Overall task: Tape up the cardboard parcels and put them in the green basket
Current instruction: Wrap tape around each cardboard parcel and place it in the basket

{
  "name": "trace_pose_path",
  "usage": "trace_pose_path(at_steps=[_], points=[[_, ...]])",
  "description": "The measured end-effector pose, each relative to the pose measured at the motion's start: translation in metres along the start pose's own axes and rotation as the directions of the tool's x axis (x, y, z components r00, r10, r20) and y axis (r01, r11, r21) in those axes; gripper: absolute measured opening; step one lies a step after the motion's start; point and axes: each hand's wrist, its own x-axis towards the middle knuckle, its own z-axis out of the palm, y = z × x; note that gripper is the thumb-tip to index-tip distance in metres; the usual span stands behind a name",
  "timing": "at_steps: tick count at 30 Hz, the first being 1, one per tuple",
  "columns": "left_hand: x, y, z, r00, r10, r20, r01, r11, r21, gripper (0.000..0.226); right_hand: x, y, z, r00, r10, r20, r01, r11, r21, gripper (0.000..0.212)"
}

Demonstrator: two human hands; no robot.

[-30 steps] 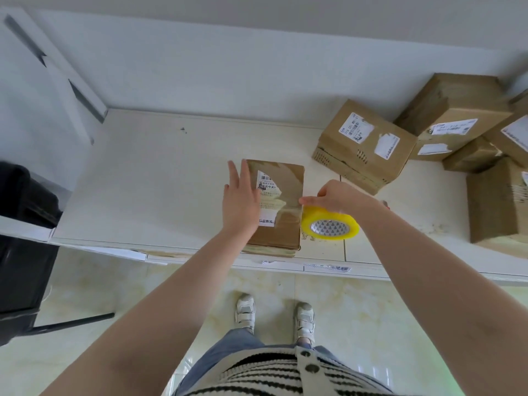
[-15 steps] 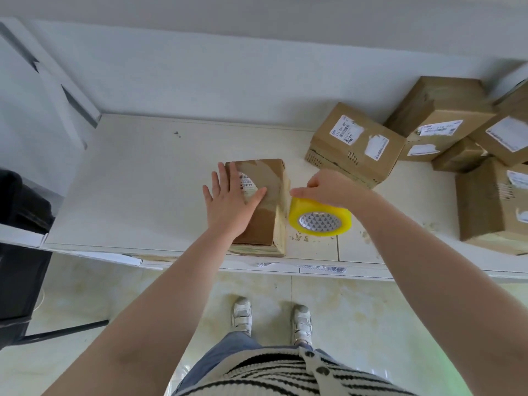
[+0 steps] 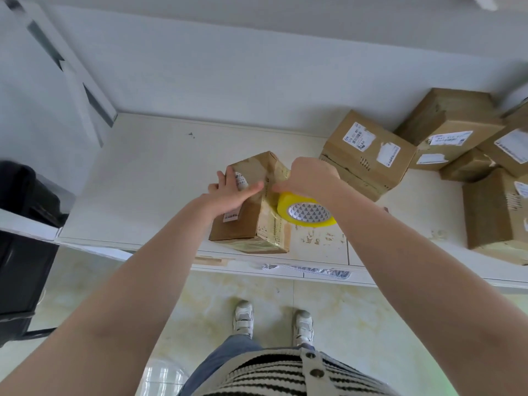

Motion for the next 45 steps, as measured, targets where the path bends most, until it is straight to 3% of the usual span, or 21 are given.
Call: trace_pose_path(at_steps=[4,7,11,15,20,24,27,33,36,39,41,45], points=[[-0.001,0.009,-0.006,0.993,-0.029,0.117,0.049,0.985,-0.165,0.149,-0.002,-0.004,-0.001,0.999,0.04,-0.007,-0.04,0.999,-0.008,0.056],[0.0,0.008,-0.001,0.992,-0.012,0.128,0.046,0.963,-0.264,0.158,-0.007,0.004,-0.003,0.998,0.052,0.03,-0.055,0.992,0.117,0.057],[0.004,0.008,0.002,0.997,0.015,0.081,0.015,0.936,-0.35,0.16,-0.017,0.028,-0.014,0.982,-0.078,0.174,0.023,0.954,0.299,0.049],[0.005,0.016,0.015,0.997,0.048,0.06,-0.011,0.863,-0.505,0.146,-0.022,0.048,-0.029,0.982,-0.138,0.126,0.096,0.951,0.293,0.055],[0.001,0.023,0.041,0.991,0.117,0.064,-0.025,0.635,-0.772,0.116,-0.02,0.039,-0.047,0.981,-0.187,0.058,0.177,0.974,0.139,0.06],[-0.002,0.03,0.045,0.992,0.125,-0.01,-0.064,0.437,-0.897,0.081,-0.015,0.028,-0.048,0.97,-0.224,0.093,0.206,0.963,0.173,0.059],[-0.007,0.026,0.048,0.99,0.14,-0.019,-0.09,0.519,-0.85,0.068,-0.013,0.024,-0.051,0.95,-0.252,0.185,0.196,0.94,0.278,0.059],[-0.012,0.016,0.043,0.968,0.215,-0.131,-0.222,0.488,-0.844,0.035,-0.011,0.016,-0.047,0.968,-0.243,0.057,0.228,0.953,0.201,0.065],[-0.013,0.016,0.045,0.963,0.199,-0.183,-0.265,0.556,-0.788,0.036,-0.014,0.012,-0.048,0.973,-0.229,0.028,0.222,0.964,0.147,0.068],[-0.012,0.001,0.042,0.944,0.135,-0.302,-0.312,0.67,-0.674,0.042,-0.016,0.016,-0.046,0.972,-0.235,0.004,0.235,0.971,-0.03,0.07],[-0.008,-0.009,0.038,0.954,0.127,-0.27,-0.281,0.687,-0.67,0.042,-0.013,0.029,-0.045,0.982,-0.188,0.021,0.189,0.972,-0.138,0.068],[-0.007,-0.004,0.04,0.957,0.147,-0.25,-0.279,0.704,-0.653,0.036,-0.006,0.063,-0.025,0.993,-0.068,0.096,0.07,0.997,-0.019,0.068]])
